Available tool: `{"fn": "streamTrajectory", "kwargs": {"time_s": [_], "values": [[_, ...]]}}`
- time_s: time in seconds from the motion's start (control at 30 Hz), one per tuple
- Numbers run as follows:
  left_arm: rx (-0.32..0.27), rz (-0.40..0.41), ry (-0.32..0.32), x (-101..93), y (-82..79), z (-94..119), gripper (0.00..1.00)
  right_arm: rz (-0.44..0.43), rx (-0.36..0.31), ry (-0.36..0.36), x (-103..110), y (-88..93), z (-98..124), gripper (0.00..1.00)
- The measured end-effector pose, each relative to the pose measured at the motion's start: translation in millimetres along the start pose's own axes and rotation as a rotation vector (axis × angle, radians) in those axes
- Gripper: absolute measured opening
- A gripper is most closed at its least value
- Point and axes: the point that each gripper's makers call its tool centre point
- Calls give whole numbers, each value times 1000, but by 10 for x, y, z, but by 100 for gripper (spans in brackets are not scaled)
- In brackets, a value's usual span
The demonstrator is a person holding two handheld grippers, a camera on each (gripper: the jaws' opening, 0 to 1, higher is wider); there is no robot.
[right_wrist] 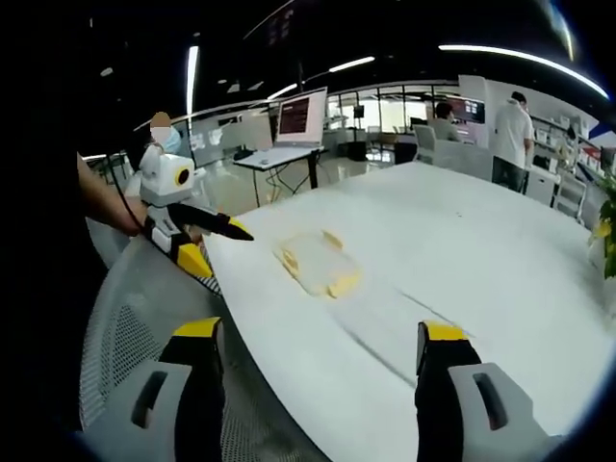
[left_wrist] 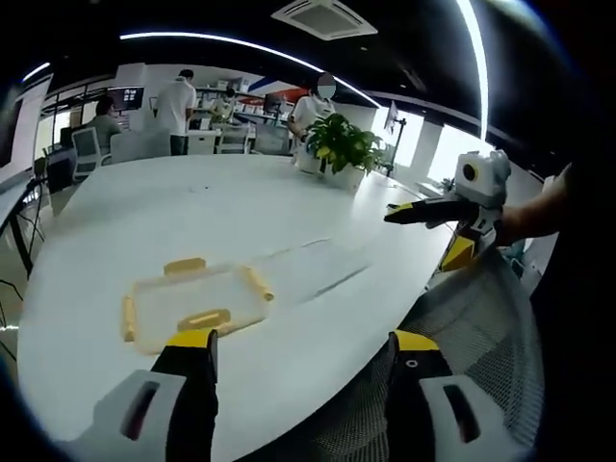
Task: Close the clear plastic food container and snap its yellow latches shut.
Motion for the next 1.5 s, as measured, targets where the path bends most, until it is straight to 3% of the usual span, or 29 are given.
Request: {"fn": "streamTrajectory", "kwargs": {"time_s": [0.17,0.27,0.33,0.43,0.67,0.83,1.03,1.17,1.23,1.5], "values": [[33,-16,26,45,7,34,69,13,-3,-3,59,-105,-59,80],[96,-84,39,101,29,97,65,38,-3,-3,103,-160,-96,80],[151,-88,62,111,82,130,62,51,6,-6,136,-167,-140,80],[125,-87,72,165,30,165,67,58,6,-4,200,-215,-203,79],[135,-88,102,274,55,233,68,82,10,20,327,-275,-364,80],[134,-93,111,353,84,306,75,88,17,8,418,-262,-480,80],[183,-135,116,440,147,390,75,96,27,8,465,-284,-589,81],[206,-94,132,511,165,391,75,115,39,1,468,-294,-669,80],[220,-139,122,566,157,383,75,125,41,-4,455,-294,-713,79],[250,-140,112,768,122,357,75,147,59,-20,363,-352,-861,78]]}}
Point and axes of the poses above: the point that each gripper's makers call its tool centre point, and the gripper's own axes: z roughly backward along the fingers, x roughly to its left, y roughly out of its underside, and after that the axes turned 9 degrees about y, right-handed
